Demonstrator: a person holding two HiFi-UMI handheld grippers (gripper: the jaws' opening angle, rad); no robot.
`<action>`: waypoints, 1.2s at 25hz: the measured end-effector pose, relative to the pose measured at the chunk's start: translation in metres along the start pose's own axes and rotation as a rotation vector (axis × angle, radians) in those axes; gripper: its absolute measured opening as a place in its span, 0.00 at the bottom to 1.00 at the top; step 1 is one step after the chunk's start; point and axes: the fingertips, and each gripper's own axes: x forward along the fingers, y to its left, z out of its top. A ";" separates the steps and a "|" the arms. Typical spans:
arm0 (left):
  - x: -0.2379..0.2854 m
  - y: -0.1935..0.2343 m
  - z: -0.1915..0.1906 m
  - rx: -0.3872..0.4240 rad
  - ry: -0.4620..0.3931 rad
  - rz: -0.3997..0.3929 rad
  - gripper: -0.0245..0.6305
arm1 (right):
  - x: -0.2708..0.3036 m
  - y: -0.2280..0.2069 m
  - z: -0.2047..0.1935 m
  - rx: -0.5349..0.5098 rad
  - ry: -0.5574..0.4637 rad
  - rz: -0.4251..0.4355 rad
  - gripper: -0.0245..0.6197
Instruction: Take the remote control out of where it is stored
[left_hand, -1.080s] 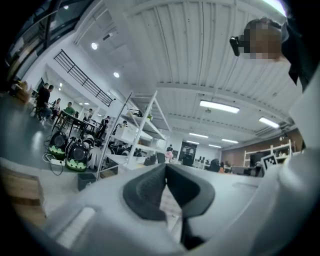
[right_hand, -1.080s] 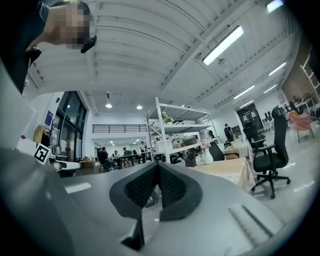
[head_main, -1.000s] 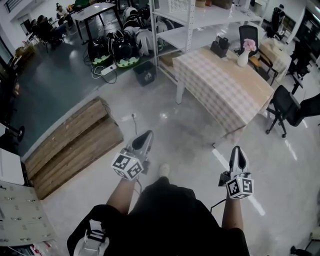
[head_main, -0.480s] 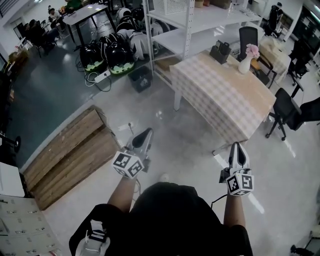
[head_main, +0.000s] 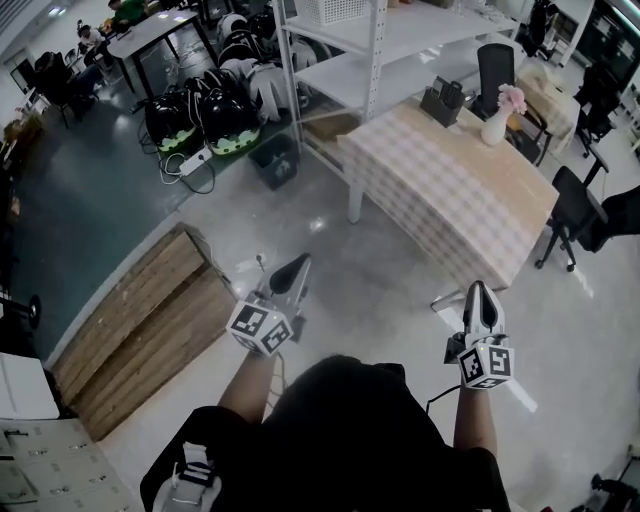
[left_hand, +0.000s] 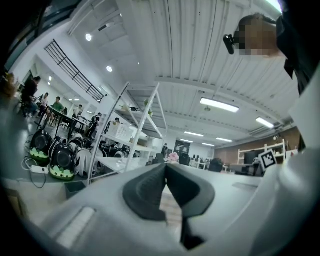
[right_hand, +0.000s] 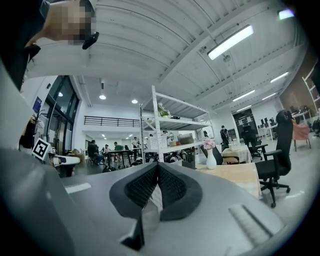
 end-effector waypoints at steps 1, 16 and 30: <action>0.004 0.004 0.000 -0.005 0.001 -0.002 0.04 | 0.004 0.001 -0.001 -0.010 0.006 0.002 0.05; 0.080 0.031 -0.010 -0.031 0.006 0.002 0.04 | 0.084 -0.039 -0.017 0.030 0.051 0.027 0.05; 0.232 0.063 0.008 0.018 -0.046 0.058 0.04 | 0.237 -0.134 0.013 -0.002 -0.011 0.140 0.05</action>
